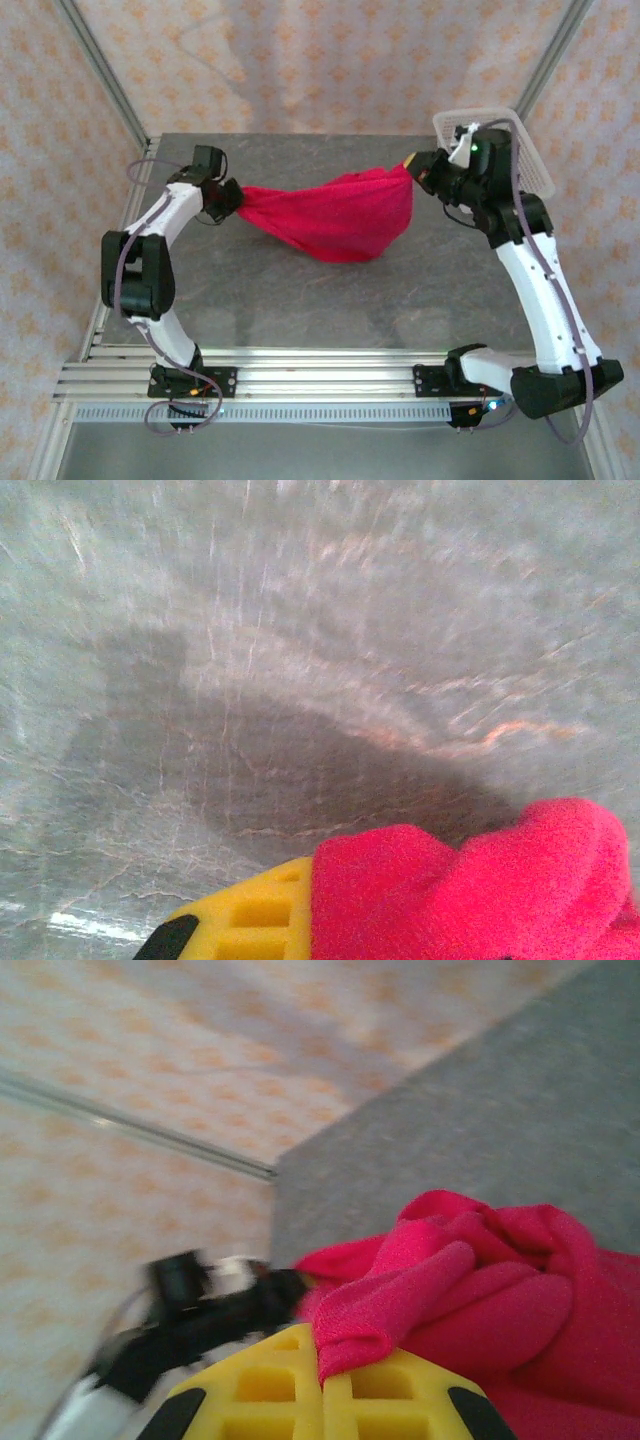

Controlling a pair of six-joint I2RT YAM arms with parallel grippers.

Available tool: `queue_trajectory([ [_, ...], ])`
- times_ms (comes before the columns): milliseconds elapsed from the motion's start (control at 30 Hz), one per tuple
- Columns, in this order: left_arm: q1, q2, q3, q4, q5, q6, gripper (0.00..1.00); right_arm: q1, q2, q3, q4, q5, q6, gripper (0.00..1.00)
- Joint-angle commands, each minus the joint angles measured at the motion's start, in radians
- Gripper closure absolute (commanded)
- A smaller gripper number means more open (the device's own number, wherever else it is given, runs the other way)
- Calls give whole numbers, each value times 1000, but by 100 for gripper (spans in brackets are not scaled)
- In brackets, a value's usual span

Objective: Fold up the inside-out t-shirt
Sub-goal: Turn the T-shirt inside out at the center of the table.

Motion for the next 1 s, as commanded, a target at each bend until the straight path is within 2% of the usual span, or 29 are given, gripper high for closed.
queue_trajectory([
  [0,21,-30,108,-25,-83,-20,100,-28,128,-3,69,75,-39,100],
  [167,24,-23,369,-161,-101,15,100,-34,304,272,55,94,-72,100],
  [267,56,-70,385,-159,-128,19,100,-42,345,434,-2,122,-128,100],
  [333,84,-119,340,-133,-129,14,100,-41,333,457,-5,132,-165,100],
  [433,105,-227,180,-41,-128,1,100,-41,236,278,80,104,-174,100],
  [533,97,-342,-63,54,-87,-33,100,-41,72,-94,227,93,-115,100],
  [667,30,-430,-395,124,-138,-41,100,-34,-84,-611,407,100,31,100],
  [733,11,-416,-500,136,-156,-49,100,-34,-89,-752,416,115,61,100],
  [833,-14,-384,-576,141,-173,-56,100,-33,-82,-858,436,102,75,100],
  [867,-26,-380,-580,130,-191,-52,97,-30,-84,-873,439,100,73,100],
  [933,-65,-392,-556,96,-242,-31,75,-28,-95,-893,435,91,68,94],
  [967,-92,-402,-534,71,-277,-20,67,-26,-100,-895,429,87,64,88],
])
